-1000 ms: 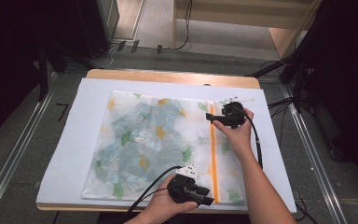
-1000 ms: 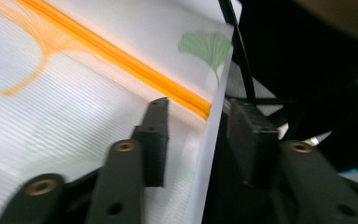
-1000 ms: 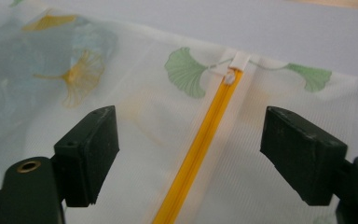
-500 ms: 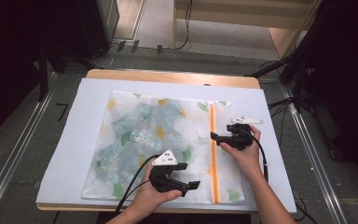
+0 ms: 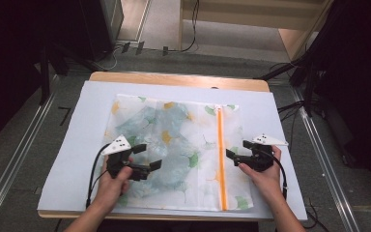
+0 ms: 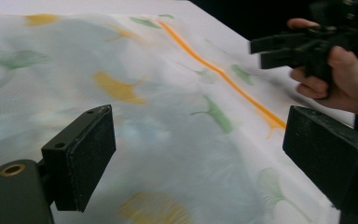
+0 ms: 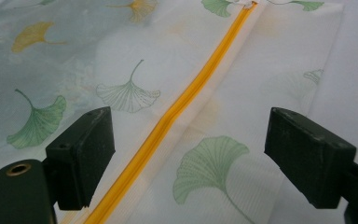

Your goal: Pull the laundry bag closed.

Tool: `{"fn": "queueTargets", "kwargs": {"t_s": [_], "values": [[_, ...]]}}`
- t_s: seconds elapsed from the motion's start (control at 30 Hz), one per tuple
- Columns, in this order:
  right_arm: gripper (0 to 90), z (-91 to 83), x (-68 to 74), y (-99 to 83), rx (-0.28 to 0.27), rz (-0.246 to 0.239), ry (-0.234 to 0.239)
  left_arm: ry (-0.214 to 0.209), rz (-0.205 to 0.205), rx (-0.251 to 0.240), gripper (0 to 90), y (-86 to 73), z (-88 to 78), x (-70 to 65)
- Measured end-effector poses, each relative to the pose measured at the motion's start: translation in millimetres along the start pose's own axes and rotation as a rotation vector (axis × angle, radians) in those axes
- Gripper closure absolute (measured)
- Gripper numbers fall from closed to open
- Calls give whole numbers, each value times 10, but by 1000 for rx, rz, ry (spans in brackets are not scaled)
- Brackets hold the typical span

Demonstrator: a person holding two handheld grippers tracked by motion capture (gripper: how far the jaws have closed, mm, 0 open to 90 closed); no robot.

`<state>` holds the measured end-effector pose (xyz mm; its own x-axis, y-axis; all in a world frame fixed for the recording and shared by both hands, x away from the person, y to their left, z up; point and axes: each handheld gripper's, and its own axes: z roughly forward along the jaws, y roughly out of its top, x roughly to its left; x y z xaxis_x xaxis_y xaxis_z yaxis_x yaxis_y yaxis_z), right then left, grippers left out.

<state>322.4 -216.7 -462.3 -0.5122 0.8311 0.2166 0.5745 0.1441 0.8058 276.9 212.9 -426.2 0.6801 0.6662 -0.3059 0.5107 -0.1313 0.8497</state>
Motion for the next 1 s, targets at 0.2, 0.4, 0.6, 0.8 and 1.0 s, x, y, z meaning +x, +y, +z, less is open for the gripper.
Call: {"fn": "queueTargets", "kwargs": {"t_s": [0.2, 0.4, 0.6, 0.8, 1.0], "values": [[150, -126, -23, -81, -3, 3, 0, 114, -21, -3, 99, -82, -319, 293], [142, -245, -31, -146, -11, 6, 2, 208, 1, -4, 100, -187, -597, 460], [142, -356, -33, -252, -17, 6, 13, 267, 8, 3, 100, -297, -818, 575], [142, -492, -31, -366, -13, -1, 4, 311, -63, -39, 100, -417, -1151, 739], [145, -687, -119, -435, -30, 34, -23, 420, -30, 29, 100, -535, -1292, 770]]}}
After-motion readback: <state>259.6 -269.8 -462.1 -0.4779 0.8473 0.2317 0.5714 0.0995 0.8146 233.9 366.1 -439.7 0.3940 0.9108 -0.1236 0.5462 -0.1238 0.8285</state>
